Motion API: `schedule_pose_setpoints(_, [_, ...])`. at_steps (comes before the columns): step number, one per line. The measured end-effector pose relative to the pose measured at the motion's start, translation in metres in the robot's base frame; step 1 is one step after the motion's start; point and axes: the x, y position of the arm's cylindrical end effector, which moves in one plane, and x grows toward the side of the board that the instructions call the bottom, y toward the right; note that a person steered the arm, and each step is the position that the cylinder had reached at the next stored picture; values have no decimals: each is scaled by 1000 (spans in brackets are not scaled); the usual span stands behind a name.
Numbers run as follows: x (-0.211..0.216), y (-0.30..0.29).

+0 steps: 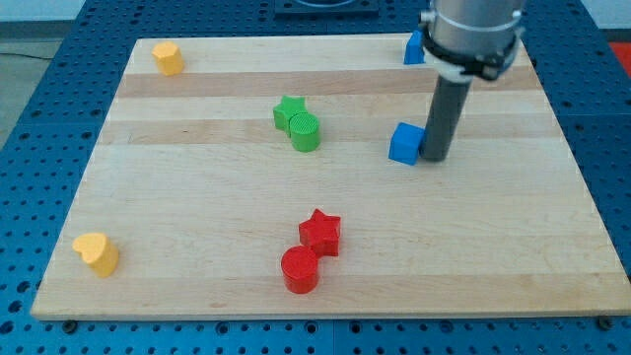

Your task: Move the blue cube left to the blue triangle

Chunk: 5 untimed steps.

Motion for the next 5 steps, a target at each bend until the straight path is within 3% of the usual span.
schedule_pose_setpoints(1, [6,10])
schedule_pose_setpoints(2, [31,-20])
schedule_pose_setpoints(3, [-9,-54])
schedule_pose_setpoints(4, [-37,-14])
schedule_pose_setpoints(5, [-104,-12])
